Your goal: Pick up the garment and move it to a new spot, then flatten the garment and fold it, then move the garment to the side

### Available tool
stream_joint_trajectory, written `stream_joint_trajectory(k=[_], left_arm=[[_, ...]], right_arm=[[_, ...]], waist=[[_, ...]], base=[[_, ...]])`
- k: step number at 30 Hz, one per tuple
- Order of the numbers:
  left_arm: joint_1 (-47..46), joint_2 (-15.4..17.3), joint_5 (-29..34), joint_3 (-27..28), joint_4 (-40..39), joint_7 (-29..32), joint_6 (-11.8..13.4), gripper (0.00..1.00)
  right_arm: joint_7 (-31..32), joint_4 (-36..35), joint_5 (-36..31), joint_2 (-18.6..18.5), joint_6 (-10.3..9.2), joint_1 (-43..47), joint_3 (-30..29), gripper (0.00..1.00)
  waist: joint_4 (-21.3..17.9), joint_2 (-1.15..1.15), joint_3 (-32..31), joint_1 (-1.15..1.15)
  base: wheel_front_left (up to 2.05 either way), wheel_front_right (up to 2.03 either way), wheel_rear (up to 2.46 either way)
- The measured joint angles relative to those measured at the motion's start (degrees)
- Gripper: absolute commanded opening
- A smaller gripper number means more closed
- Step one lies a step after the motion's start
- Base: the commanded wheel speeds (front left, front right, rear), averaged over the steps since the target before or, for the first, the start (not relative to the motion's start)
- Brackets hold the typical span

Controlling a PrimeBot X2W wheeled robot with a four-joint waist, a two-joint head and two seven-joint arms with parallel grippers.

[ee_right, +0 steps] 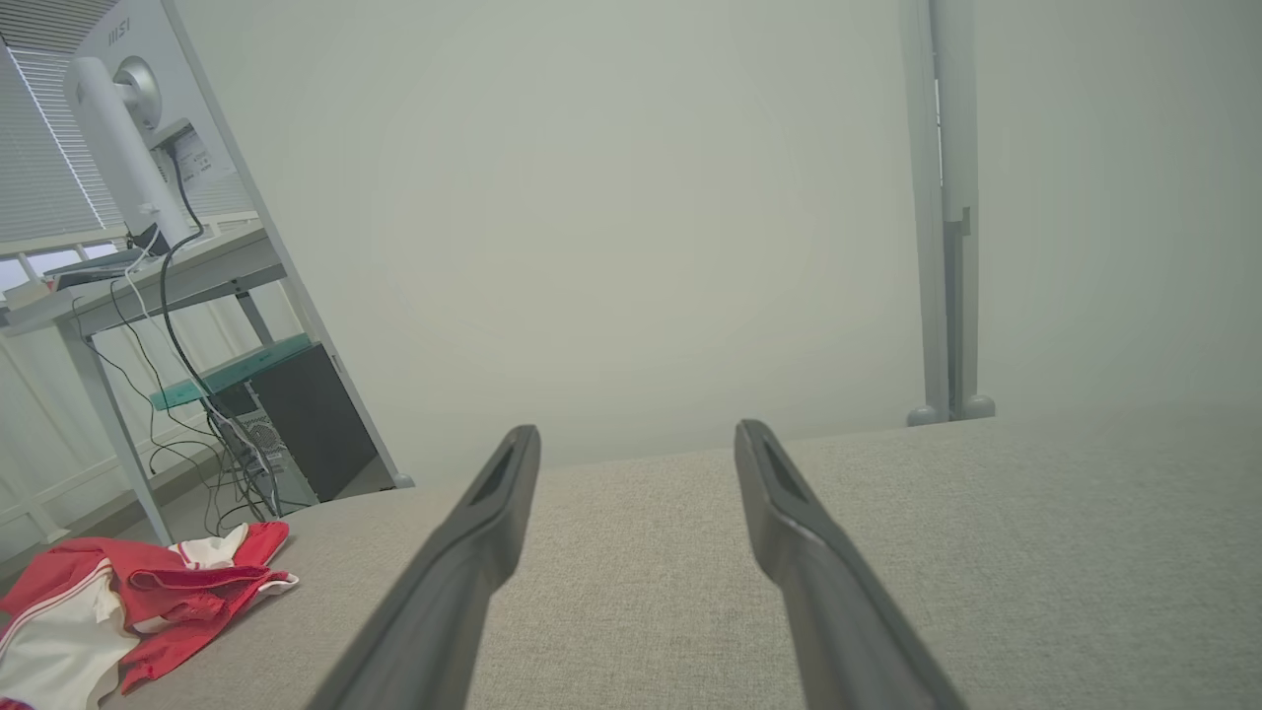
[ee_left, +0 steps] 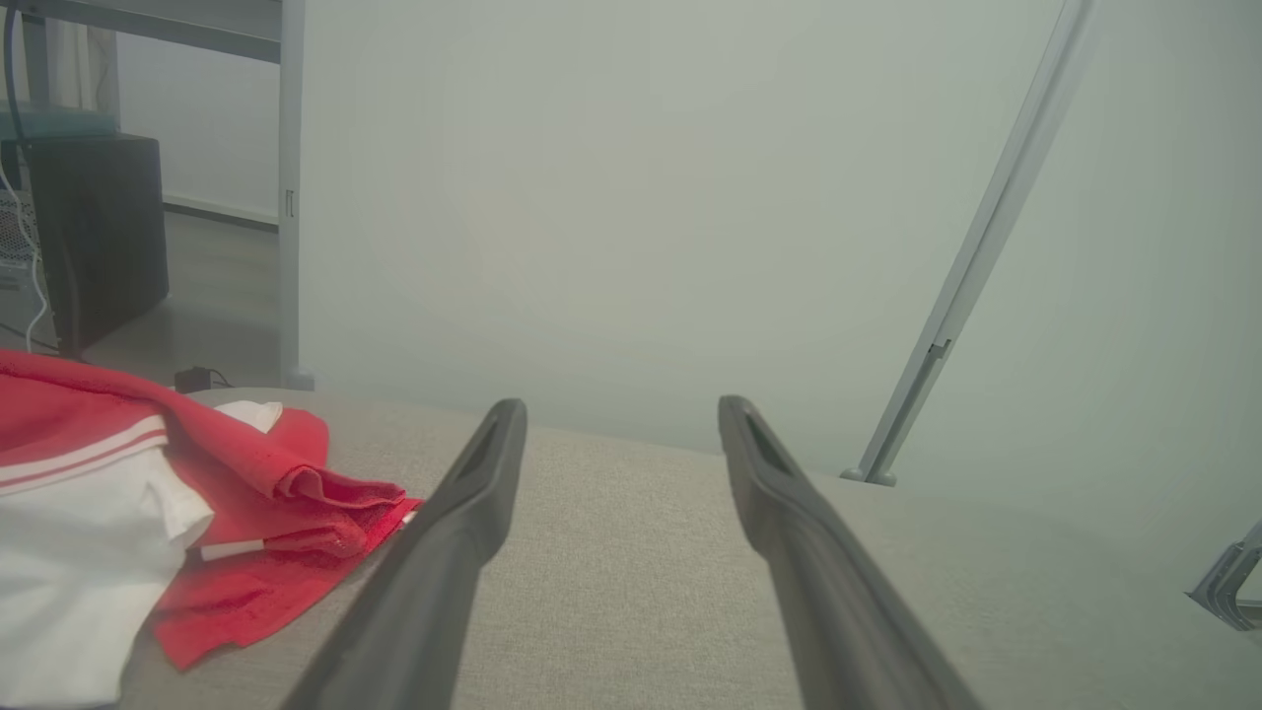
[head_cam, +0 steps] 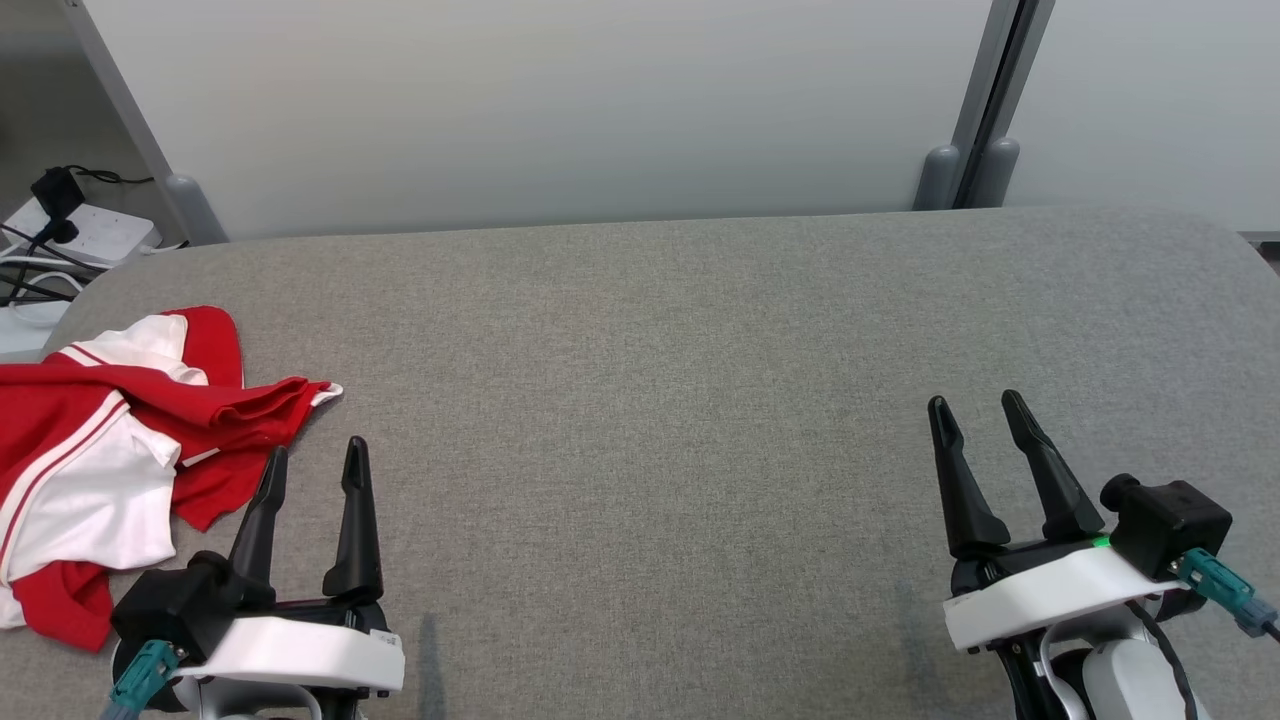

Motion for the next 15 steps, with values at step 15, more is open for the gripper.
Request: stream_joint_trajectory(k=[15], left_arm=[[-0.02, 0.34, 8.89, -0.02, -0.75, -2.46, 1.34, 1.00]], right_arm=[[-2.53, -0.46, -9.39, -0.14, 0.00, -0.88, -1.52, 1.00]], waist=[[-0.13, 0.00, 0.08, 0.00]], base=[[0.00, 0.00, 0.00]])
